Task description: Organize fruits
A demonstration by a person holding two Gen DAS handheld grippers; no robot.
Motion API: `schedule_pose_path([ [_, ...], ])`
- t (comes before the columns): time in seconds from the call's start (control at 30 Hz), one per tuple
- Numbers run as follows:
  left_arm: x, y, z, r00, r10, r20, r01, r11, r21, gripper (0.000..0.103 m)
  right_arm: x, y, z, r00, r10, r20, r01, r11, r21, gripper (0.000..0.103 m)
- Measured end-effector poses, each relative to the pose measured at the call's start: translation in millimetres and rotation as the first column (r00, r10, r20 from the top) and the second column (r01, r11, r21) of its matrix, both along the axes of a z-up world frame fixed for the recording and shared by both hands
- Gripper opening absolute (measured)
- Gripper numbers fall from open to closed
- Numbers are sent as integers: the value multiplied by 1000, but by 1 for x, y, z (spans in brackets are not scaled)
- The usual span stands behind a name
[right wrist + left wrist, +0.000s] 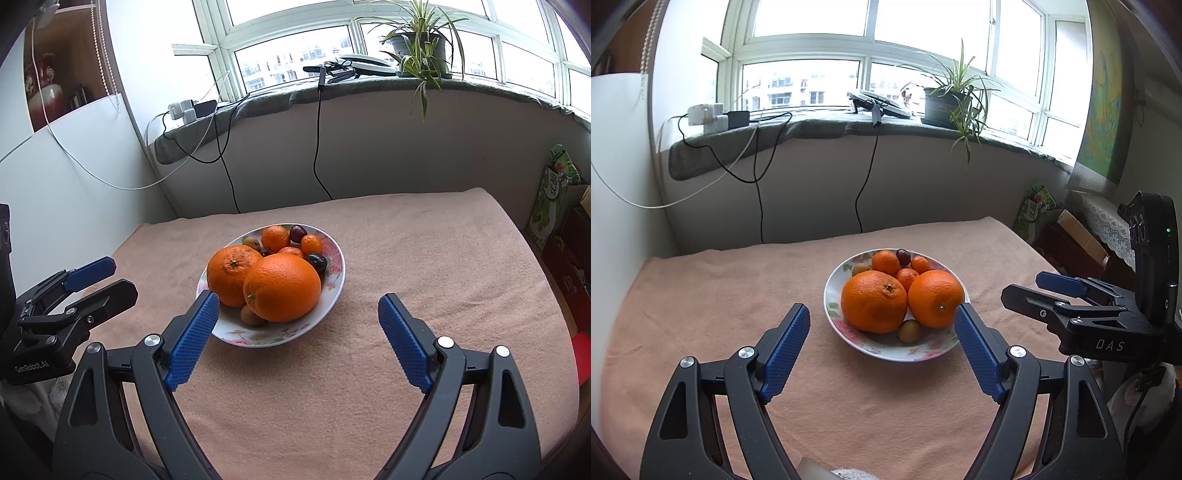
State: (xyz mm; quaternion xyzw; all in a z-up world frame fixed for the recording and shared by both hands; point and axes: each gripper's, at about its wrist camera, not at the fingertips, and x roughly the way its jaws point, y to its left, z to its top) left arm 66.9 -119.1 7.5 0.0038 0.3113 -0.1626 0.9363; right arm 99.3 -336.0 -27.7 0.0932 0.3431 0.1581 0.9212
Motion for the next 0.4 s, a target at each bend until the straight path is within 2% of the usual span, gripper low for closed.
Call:
schedule_pose_path([
  [0.4, 1, 1, -2, 1000, -10, -1, 10, 1000, -10, 81, 1, -2, -4, 1000, -8, -10, 8, 1000, 4, 90],
])
